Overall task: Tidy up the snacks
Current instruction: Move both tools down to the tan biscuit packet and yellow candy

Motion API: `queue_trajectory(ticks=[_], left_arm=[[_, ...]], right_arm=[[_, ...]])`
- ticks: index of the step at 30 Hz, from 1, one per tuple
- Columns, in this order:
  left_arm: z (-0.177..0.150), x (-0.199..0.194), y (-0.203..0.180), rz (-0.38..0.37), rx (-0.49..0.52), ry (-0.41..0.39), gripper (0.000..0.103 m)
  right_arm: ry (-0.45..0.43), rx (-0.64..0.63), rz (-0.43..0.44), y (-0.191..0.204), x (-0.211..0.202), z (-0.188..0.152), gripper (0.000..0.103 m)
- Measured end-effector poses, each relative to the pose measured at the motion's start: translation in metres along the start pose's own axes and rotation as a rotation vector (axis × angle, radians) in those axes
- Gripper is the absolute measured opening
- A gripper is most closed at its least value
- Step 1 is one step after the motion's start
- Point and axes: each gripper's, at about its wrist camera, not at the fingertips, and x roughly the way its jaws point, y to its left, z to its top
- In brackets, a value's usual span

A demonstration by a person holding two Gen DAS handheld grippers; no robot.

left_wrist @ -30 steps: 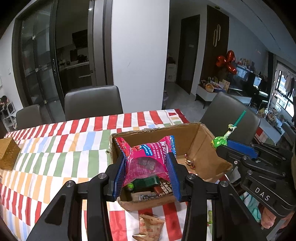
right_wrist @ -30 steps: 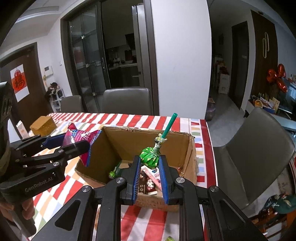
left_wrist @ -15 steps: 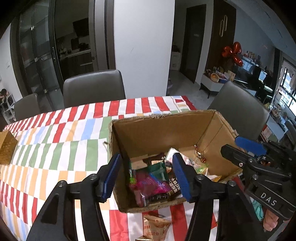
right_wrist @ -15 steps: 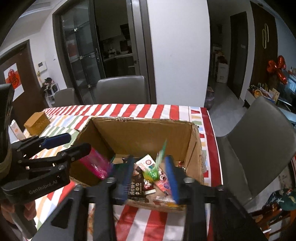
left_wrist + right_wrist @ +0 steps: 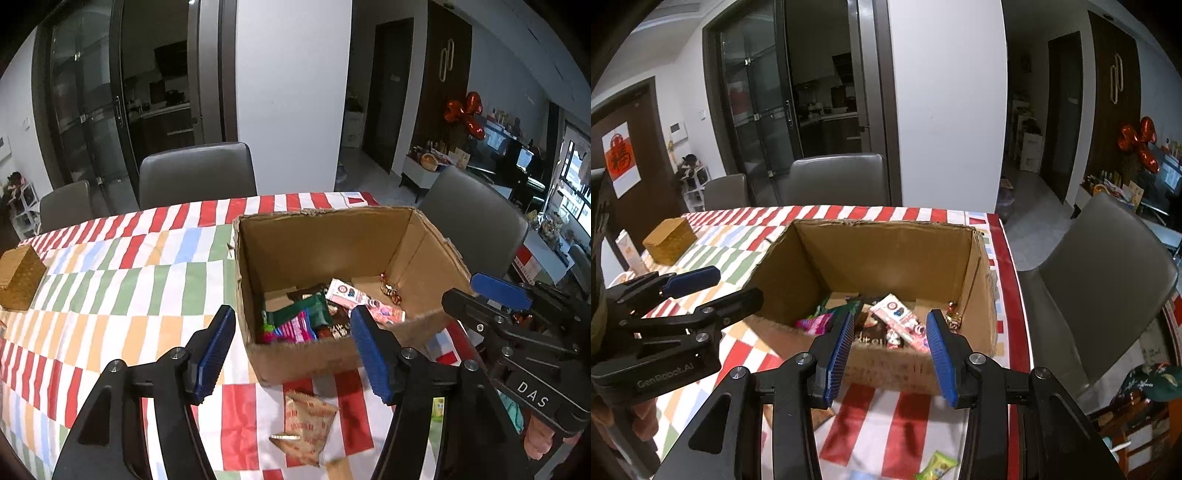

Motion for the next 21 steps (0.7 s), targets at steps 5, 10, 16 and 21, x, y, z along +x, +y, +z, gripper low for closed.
queue_trajectory(ticks=[5, 10, 16, 21], left_arm=[[-0.011, -0.007, -0.006, 0.006, 0.027, 0.012, 0.064], [-0.027, -0.005, -0.009, 0.002, 0.048, 0.049, 0.065], [-0.046, 0.006, -0.01, 0.008, 0.063, 0.11, 0.065], [-0.064, 0.021, -0.012, 0.01, 0.092, 0.174, 0.067]], right_arm=[[0.001, 0.015, -0.009, -0.002, -0.011, -0.01, 0.042], [0.027, 0.051, -0.021, -0.005, -0.014, -0.02, 0.042], [0.084, 0.092, -0.054, -0.011, -0.007, -0.039, 0.042], [0.132, 0.109, -0.098, -0.013, 0.002, -0.058, 0.042]])
